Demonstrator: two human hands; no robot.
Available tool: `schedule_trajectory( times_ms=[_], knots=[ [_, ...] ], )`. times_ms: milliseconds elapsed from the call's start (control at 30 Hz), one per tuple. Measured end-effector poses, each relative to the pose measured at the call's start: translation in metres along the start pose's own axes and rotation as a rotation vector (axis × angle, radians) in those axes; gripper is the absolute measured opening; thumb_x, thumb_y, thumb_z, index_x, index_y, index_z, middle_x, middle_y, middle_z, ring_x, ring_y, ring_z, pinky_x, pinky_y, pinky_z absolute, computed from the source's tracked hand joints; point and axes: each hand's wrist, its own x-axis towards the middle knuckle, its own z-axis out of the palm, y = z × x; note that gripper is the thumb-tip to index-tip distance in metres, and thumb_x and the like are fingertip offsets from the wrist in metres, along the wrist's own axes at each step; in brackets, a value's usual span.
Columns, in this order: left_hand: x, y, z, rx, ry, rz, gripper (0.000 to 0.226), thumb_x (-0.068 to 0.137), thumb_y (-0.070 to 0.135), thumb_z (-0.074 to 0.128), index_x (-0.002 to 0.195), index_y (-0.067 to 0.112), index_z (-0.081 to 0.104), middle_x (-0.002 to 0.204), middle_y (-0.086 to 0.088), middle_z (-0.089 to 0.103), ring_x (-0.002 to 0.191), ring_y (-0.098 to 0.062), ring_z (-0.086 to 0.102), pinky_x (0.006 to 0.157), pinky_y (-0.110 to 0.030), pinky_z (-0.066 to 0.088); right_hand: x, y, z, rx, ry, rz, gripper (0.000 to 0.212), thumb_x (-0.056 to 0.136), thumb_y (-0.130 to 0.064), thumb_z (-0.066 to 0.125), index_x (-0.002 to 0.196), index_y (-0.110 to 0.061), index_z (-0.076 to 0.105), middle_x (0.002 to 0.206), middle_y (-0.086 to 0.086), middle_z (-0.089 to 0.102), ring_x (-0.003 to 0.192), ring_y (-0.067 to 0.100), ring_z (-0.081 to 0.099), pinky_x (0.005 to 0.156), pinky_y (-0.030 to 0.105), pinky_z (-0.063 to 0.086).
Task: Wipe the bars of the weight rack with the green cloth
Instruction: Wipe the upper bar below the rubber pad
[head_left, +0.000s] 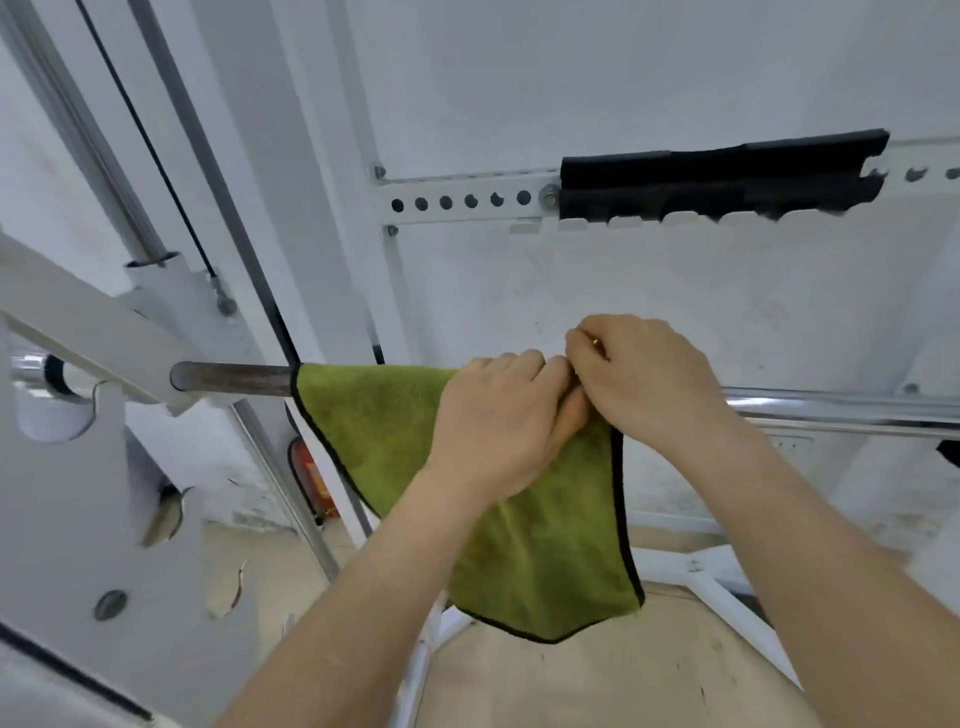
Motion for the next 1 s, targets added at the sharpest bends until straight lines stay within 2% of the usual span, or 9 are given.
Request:
schedule_trajectory(
  times_ms=[133, 300, 467, 567, 667, 733, 833, 933, 1000],
  knots=[
    [-0.014, -0.070, -0.023, 0.034, -0.083, -0.183, 0.045, 0.099, 0.043, 0.019, 0.061, 0.024, 0.034, 0.056, 0.006, 0.044, 0.052, -0.021, 0.045, 0.058, -0.033, 0.033, -0.005, -0.015, -0.008, -0.021, 0.023, -0.115, 0.041, 0.098, -0.047, 0.031, 0.079, -0.021, 0.057, 0.071, -0.003, 0.059, 0.070, 0.026, 0.055, 0.059, 0.033, 0.041],
    [-0.036, -0.153, -0.035, 0.039, -0.042, -0.438, 0.050, 0.100, 0.035, 0.029, 0.052, 0.018, 0.028, 0.050, 0.000, 0.039, 0.050, -0.021, 0.040, 0.060, -0.034, 0.027, -0.003, -0.062, 0.018, -0.082, -0.152, -0.295, 0.038, 0.099, -0.046, 0.032, 0.100, -0.020, 0.060, 0.090, 0.000, 0.057, 0.081, 0.024, 0.056, 0.063, 0.034, 0.043],
    [-0.036, -0.172, -0.036, 0.033, -0.127, -0.452, 0.053, 0.101, 0.036, 0.029, 0.054, 0.012, 0.032, 0.051, -0.005, 0.043, 0.052, -0.023, 0.043, 0.056, -0.035, 0.023, 0.003, -0.100, 0.050, -0.256, -0.279, -0.377, 0.030, 0.091, -0.042, 0.050, 0.106, -0.016, 0.047, 0.091, -0.001, 0.045, 0.079, 0.023, 0.046, 0.064, 0.031, 0.032],
    [-0.043, -0.205, -0.043, 0.046, -0.192, -0.454, 0.054, 0.102, 0.039, 0.025, 0.057, 0.010, 0.037, 0.054, -0.005, 0.046, 0.053, -0.020, 0.043, 0.051, -0.032, 0.027, 0.009, -0.109, 0.054, -0.282, -0.237, -0.344, 0.020, 0.090, -0.032, 0.052, 0.096, -0.017, 0.040, 0.079, -0.002, 0.043, 0.070, 0.024, 0.043, 0.050, 0.028, 0.022],
    [-0.041, -0.222, -0.048, 0.109, -0.235, -0.418, 0.054, 0.101, 0.038, 0.024, 0.058, 0.009, 0.042, 0.056, -0.005, 0.048, 0.055, -0.021, 0.046, 0.050, -0.030, 0.029, 0.015, -0.114, 0.057, -0.359, -0.172, -0.320, 0.018, 0.088, -0.029, 0.054, 0.087, -0.019, 0.038, 0.077, -0.001, 0.048, 0.066, 0.025, 0.043, 0.054, 0.028, 0.028],
    [-0.031, -0.224, -0.050, 0.143, -0.345, -0.421, 0.051, 0.099, 0.038, 0.024, 0.060, 0.010, 0.041, 0.061, -0.004, 0.049, 0.058, -0.020, 0.047, 0.054, -0.032, 0.030, 0.017, -0.118, 0.059, -0.389, -0.194, -0.295, 0.016, 0.088, -0.031, 0.054, 0.084, -0.023, 0.041, 0.073, -0.002, 0.042, 0.069, 0.025, 0.045, 0.061, 0.029, 0.033],
    [-0.012, -0.229, -0.054, 0.115, -0.635, -0.424, 0.044, 0.098, 0.041, 0.023, 0.070, 0.017, 0.048, 0.078, -0.002, 0.053, 0.076, -0.022, 0.052, 0.069, -0.035, 0.038, 0.018, -0.120, 0.064, -0.457, -0.173, -0.284, 0.013, 0.087, -0.032, 0.053, 0.082, -0.024, 0.044, 0.071, -0.002, 0.040, 0.068, 0.026, 0.047, 0.061, 0.029, 0.035],
    [0.005, -0.235, -0.054, -0.057, -0.966, -0.400, 0.037, 0.101, 0.031, 0.026, 0.099, 0.017, 0.060, 0.102, 0.000, 0.052, 0.095, -0.022, 0.053, 0.082, -0.034, 0.038, 0.015, -0.120, 0.069, -0.514, -0.125, -0.261, 0.013, 0.087, -0.035, 0.051, 0.080, -0.025, 0.047, 0.065, -0.003, 0.038, 0.065, 0.026, 0.048, 0.058, 0.029, 0.034],
    [0.010, -0.236, -0.054, -0.147, -1.030, -0.436, 0.034, 0.100, 0.030, 0.029, 0.105, 0.019, 0.060, 0.111, -0.001, 0.054, 0.099, -0.022, 0.054, 0.084, -0.034, 0.038, 0.015, -0.121, 0.071, -0.528, -0.107, -0.251, 0.013, 0.087, -0.036, 0.051, 0.079, -0.026, 0.047, 0.063, -0.004, 0.036, 0.065, 0.026, 0.048, 0.058, 0.029, 0.033]
  ],
)
